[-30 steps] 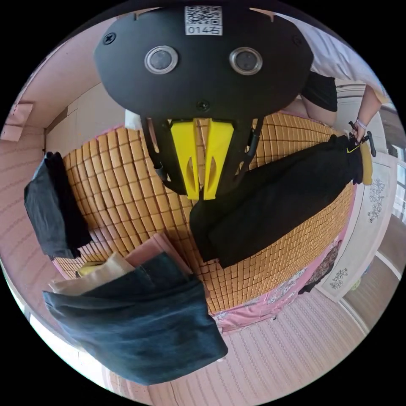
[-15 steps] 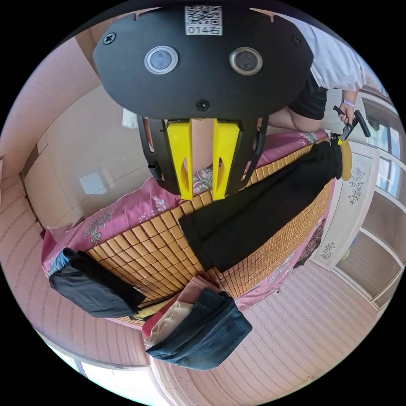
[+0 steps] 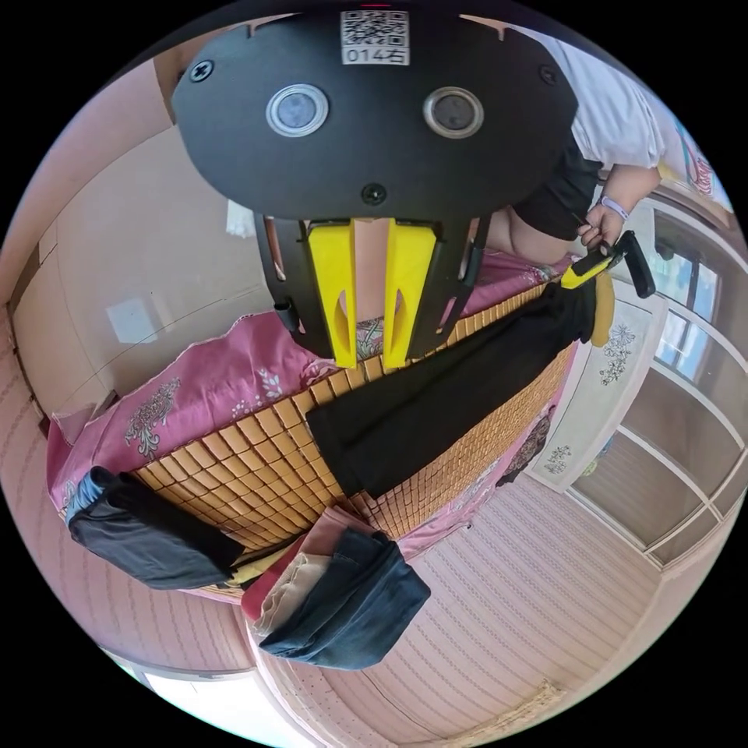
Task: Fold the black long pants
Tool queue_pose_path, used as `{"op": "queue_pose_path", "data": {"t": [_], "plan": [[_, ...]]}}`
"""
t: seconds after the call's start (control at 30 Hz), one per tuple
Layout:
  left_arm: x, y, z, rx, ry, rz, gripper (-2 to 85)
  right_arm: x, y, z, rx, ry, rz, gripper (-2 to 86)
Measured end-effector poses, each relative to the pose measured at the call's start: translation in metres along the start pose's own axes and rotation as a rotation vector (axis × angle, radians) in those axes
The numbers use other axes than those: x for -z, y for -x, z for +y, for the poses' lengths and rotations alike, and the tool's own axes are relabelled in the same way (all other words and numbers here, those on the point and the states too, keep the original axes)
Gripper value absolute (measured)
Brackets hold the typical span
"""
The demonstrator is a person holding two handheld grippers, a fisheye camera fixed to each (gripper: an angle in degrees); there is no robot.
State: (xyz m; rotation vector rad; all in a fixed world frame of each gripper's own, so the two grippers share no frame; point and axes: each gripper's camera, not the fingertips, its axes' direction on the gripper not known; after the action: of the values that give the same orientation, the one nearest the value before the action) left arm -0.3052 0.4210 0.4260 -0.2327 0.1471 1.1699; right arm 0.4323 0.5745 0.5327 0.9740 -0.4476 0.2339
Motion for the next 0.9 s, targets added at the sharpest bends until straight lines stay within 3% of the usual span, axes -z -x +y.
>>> {"op": "queue_pose_path", "data": {"t": [0.23, 0.47, 0.63, 0.7, 0.83, 0.9], "plan": [[-0.052, -0.032, -0.055, -0.136, 0.125, 0.029, 4.9, -0.008, -0.004, -0.067, 0.057, -0.044, 0.088, 7.6], [-0.101, -0.049, -0.143, -0.248, 0.2, -0.009, 6.1, -0.067, -0.032, -0.128, 0.032, 0.081, 0.031, 9.9], [-0.136, -0.058, -0.192, -0.292, 0.227, -0.015, 6.3, -0.092, -0.048, -0.163, 0.012, 0.219, -0.009, 2.9], [-0.152, -0.061, -0.211, -0.296, 0.232, 0.002, 6.3, -0.083, -0.05, -0.173, 0.011, 0.254, -0.059, 1.6], [-0.161, -0.068, -0.236, -0.297, 0.198, 0.016, 6.1, -0.026, -0.087, -0.176, -0.218, 0.091, -0.486, 1.1], [-0.164, -0.072, -0.247, -0.299, 0.172, 0.017, 5.4, -0.013, -0.105, -0.169, -0.275, 0.059, -0.439, 1.4]]}}
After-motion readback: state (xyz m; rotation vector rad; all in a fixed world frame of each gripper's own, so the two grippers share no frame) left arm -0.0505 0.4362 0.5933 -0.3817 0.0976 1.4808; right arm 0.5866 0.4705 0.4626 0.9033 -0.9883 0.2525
